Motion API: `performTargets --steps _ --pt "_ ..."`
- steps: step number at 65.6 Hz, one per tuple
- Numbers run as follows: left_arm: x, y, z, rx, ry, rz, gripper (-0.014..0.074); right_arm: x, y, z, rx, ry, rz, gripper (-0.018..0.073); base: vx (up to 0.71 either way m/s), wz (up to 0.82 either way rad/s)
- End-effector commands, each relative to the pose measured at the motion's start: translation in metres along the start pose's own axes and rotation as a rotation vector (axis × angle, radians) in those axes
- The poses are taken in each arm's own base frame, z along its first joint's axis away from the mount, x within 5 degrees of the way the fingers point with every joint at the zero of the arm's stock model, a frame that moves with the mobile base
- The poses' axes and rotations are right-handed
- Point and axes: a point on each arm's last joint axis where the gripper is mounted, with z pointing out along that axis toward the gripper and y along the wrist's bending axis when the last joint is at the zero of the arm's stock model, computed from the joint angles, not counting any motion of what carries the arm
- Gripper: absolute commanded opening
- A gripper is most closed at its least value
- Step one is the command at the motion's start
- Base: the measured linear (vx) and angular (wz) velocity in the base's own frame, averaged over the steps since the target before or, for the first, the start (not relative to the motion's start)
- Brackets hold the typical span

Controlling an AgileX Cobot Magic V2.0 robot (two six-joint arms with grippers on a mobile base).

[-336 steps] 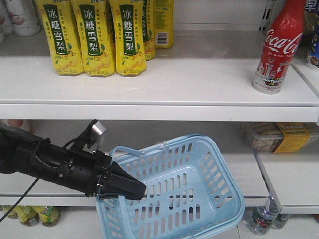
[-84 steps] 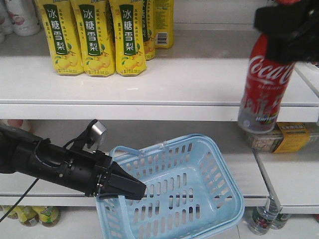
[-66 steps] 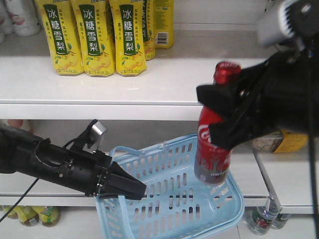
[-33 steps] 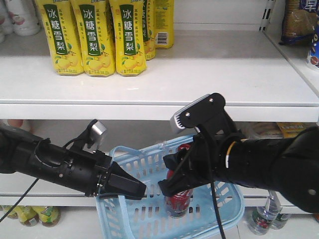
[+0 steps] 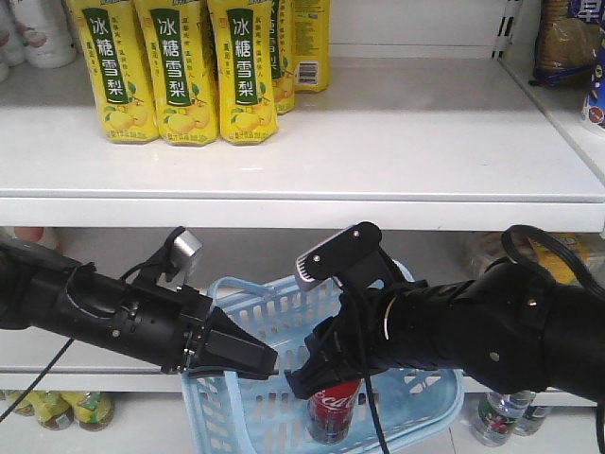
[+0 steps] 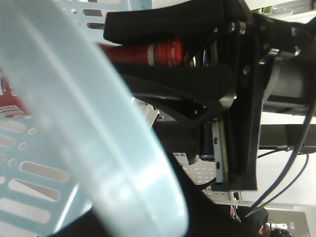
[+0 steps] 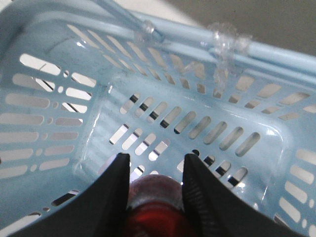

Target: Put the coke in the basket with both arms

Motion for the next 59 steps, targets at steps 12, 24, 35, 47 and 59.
performTargets --steps 12,24,35,47,59 --pt "-0.008 -0.013 -0.005 -0.001 -0.075 0.048 -0.0006 -0.015 0.000 -0.015 0.007 -0.075 -0.034 0.0292 0.00 0.00" --pt "-0.008 -0.013 -0.005 -0.001 -0.075 0.048 -0.0006 -0.012 0.000 -0.018 0.010 -0.042 -0.040 0.0292 0.00 0.00" --pt "-0.008 -0.013 -0.005 -0.001 -0.075 0.048 -0.0006 -0.016 -0.001 -0.036 0.019 -0.095 -0.053 0.0292 0.00 0.00" --pt "-0.008 -0.013 -0.005 -0.001 -0.075 0.048 -0.0006 -0.022 0.000 -0.076 0.021 -0.222 -0.063 0.0292 0.00 0.00" --pt "-0.008 -0.013 -0.005 -0.001 -0.075 0.048 -0.0006 -0.024 -0.004 -0.126 0.083 -0.377 -0.146 0.0292 0.00 0.00"
